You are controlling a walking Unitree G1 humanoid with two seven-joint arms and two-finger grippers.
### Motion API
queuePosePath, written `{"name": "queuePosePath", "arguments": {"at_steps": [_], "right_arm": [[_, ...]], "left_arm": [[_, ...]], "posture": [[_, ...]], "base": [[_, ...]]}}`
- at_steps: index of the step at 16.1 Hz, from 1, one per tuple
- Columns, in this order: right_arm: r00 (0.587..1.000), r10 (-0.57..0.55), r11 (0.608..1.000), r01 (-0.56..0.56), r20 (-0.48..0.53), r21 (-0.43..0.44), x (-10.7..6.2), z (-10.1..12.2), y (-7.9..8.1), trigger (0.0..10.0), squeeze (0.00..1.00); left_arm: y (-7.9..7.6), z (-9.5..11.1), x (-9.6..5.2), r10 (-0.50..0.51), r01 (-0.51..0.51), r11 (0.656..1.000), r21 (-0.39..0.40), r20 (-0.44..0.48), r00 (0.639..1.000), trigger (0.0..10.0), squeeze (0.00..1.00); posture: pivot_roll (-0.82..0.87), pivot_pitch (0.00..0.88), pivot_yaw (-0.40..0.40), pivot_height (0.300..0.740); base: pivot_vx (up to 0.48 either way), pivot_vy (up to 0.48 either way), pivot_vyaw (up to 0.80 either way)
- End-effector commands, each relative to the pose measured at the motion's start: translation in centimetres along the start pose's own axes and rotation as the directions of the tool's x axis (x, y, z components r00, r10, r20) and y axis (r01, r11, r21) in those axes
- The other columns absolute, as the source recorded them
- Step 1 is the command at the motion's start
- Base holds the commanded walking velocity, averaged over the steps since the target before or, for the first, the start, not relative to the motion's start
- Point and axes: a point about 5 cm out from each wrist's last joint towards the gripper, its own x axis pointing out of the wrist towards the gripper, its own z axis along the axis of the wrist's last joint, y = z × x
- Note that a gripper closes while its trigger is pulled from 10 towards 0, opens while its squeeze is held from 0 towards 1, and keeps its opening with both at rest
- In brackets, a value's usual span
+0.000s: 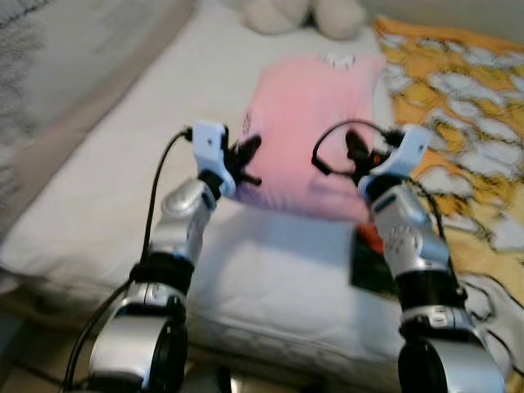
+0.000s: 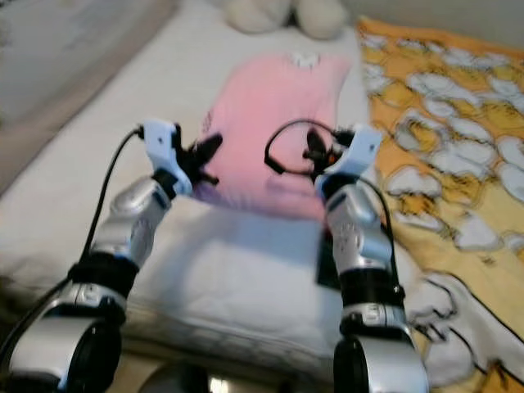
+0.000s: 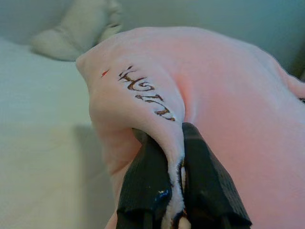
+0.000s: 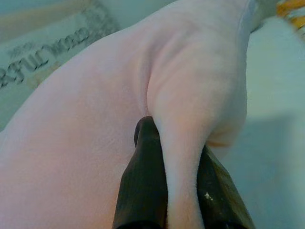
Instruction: Clean up the room
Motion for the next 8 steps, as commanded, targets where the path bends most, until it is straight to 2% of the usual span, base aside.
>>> {"name": "queuePosePath", "arguments": {"at_steps": [1,2,4,8], "right_arm": [[1.000,-0.007,1.000,0.008,0.029,-0.023,-0.10,0.23,-0.16,0.0,0.00],[1.000,-0.013,1.000,0.014,0.028,-0.026,-0.19,0.09,-0.41,0.0,0.00],[1.000,-0.017,0.999,0.018,0.020,-0.046,-0.30,-0.13,-0.67,0.0,0.00],[1.000,-0.012,0.997,0.013,0.021,-0.070,-0.29,-0.63,-0.49,0.0,0.00]], "left_arm": [[0.75,0.09,-0.45,0.030,-0.030,0.999,0.031,-0.008,1.000,0.0,0.00],[0.67,-0.25,-0.52,0.032,-0.031,0.999,0.027,-0.027,0.999,0.0,0.00],[0.66,-0.41,-0.56,0.038,-0.037,0.999,0.033,-0.034,0.999,0.0,0.00],[0.80,-0.51,-0.51,0.034,-0.031,0.998,0.050,-0.052,0.998,0.0,0.00]], "posture": [[0.04,0.000,-0.029,0.740],[0.04,0.000,-0.029,0.740],[0.04,0.000,-0.029,0.740],[0.04,0.000,-0.028,0.740]], "base": [[0.000,0.469,0.44],[0.000,0.458,0.44],[0.000,0.431,0.00],[0.278,0.391,0.00]]}}
